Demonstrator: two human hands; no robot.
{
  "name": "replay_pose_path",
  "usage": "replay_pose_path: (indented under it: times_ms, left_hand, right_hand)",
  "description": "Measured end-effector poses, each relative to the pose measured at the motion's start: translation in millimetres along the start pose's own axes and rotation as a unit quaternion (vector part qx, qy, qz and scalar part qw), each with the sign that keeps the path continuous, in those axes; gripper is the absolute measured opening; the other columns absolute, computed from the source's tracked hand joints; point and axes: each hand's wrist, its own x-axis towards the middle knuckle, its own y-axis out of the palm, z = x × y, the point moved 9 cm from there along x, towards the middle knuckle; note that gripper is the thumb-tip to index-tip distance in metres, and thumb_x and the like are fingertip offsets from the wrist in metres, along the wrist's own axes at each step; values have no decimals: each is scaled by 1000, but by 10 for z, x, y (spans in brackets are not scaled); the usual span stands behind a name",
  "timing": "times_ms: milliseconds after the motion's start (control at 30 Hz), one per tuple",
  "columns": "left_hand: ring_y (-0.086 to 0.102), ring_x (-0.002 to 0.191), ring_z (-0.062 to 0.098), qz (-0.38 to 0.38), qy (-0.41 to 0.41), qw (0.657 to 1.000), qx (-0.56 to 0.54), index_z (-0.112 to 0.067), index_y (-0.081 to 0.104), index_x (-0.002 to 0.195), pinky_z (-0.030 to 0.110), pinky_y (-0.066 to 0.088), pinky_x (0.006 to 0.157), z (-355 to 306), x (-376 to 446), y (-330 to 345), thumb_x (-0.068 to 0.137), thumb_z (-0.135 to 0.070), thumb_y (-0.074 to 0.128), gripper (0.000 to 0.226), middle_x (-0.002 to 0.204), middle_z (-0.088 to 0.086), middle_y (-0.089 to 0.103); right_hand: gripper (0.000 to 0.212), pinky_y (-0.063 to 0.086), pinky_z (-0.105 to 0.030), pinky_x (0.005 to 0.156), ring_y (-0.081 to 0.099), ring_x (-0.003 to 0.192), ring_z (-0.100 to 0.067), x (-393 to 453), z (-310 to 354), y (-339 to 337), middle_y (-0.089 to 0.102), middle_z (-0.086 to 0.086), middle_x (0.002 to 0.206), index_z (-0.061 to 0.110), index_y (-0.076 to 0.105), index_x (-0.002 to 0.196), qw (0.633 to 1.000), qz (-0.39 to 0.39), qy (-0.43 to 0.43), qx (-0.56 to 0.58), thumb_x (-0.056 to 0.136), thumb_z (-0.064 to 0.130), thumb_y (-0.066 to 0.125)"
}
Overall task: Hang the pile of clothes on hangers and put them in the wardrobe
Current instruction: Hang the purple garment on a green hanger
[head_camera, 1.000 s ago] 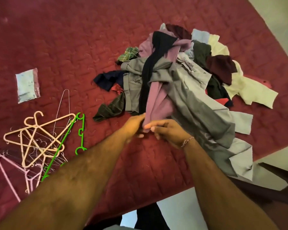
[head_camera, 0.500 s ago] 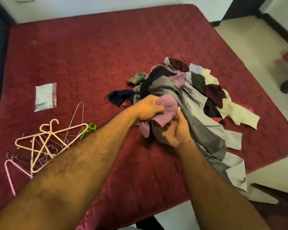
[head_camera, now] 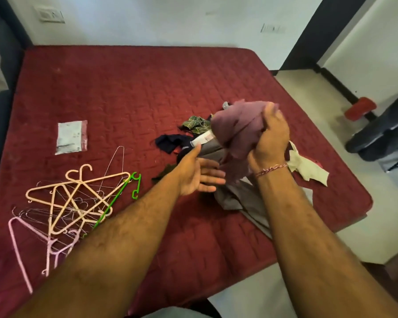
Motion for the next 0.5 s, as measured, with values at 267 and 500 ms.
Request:
replay_pose_path:
  times_ms: [267,500]
  left_hand:
    - [65,87,21,-152,189,961,130,0,67,100,25,52,68,-549,-259,130,93,7,57,13,96,10,67]
    - [69,81,15,109,251,959,75,-11,77,91,28,56,77,-454,-881,936,70,-1,66,26,86,2,74]
  right_hand:
    - [58,34,-35,56,42,57,-24,-1204,-853,-200,51,-13,66,-6,57,78,881,347,249,-204,85,49,76]
    - [62,54,-45,93,67,112,-30,-958,-1128,-943,68,-13,129,15,73,127,923,106,360,80,104,61,40]
